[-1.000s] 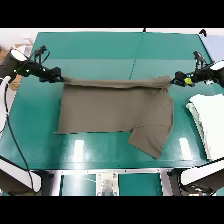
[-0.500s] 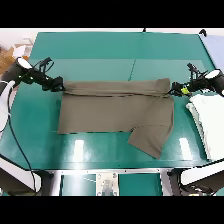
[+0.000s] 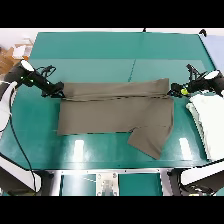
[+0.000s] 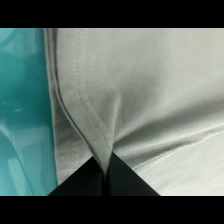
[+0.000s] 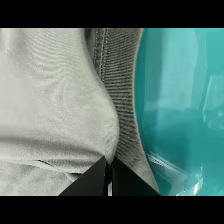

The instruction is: Fold the shirts.

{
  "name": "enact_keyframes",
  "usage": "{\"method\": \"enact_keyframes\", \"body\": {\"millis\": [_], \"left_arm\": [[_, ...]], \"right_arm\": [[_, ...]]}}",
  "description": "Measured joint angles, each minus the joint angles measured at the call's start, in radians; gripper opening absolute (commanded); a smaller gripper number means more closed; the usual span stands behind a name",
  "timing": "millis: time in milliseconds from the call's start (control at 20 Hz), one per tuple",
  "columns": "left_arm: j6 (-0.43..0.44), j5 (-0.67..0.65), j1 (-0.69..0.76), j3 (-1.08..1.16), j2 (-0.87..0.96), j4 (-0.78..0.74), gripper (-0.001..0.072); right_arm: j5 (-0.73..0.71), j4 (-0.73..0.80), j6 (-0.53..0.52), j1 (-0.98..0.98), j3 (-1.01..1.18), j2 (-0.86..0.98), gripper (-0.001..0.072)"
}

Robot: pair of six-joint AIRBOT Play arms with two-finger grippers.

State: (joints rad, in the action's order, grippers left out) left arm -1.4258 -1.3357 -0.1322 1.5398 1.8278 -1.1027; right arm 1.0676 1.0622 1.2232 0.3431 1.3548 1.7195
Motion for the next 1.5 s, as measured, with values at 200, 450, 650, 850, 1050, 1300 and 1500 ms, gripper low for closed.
{"method": "enact_keyframes", "body": {"millis": [200,450,650,850,1050,1300,1500], "left_arm": [[-0.026,0.029,0.000,0.000,0.000,-0.015,0.0654],[-0.060,-0.046,-0.027,0.053,-0.007,0.003,0.0706],[-0.082,-0.151,-0.103,0.023,-0.133,0.004,0.0706],[-0.109,-0.113,-0.170,-0.310,-0.442,0.003,0.0706],[-0.176,0.005,-0.192,-0.750,-0.773,0.046,0.0703],[-0.208,0.208,-0.197,-1.143,-0.972,0.207,0.0544],[-0.204,0.386,-0.199,-1.281,-1.009,0.308,0.0542]], "right_arm": [[-0.001,-0.008,0.000,0.000,0.000,0.000,0.0303],[0.034,-0.029,0.032,0.021,0.034,-0.032,0.0266],[0.074,-0.035,0.067,0.089,-0.032,-0.167,0.0259],[0.072,-0.043,0.093,0.162,-0.297,-0.401,0.0300],[0.011,-0.099,0.119,0.195,-0.560,-0.598,0.0301],[-0.018,-0.149,0.125,0.204,-0.692,-0.675,0.0301],[-0.025,-0.159,0.126,0.207,-0.718,-0.689,0.0301]]}}
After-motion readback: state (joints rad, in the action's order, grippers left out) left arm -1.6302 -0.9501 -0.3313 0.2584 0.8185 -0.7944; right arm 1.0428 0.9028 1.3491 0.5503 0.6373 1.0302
